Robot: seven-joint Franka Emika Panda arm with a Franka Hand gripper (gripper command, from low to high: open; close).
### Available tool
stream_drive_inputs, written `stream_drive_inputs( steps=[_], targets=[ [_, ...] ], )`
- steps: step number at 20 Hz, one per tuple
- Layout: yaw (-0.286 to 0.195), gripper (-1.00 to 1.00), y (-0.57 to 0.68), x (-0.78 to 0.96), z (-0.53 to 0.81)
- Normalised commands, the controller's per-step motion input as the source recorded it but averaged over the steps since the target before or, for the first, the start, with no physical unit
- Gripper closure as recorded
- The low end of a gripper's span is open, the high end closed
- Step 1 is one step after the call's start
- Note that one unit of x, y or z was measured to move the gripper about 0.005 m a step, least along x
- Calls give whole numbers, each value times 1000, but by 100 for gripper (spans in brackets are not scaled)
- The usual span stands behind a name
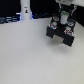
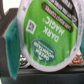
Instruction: Open the kcup holder, insert the kcup into the holder, and close the kcup holder
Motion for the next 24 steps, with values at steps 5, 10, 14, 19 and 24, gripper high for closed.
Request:
stream_drive_inputs(
  steps=[5, 10, 14, 19, 24],
  targets=[
    [20, 100, -42, -37, -265],
    [23, 100, -63, -45, -242],
    [31, 100, -48, -75, -295],
    [11, 100, -36, -38, -236],
    [31, 100, 11, -3, -269]
  ],
)
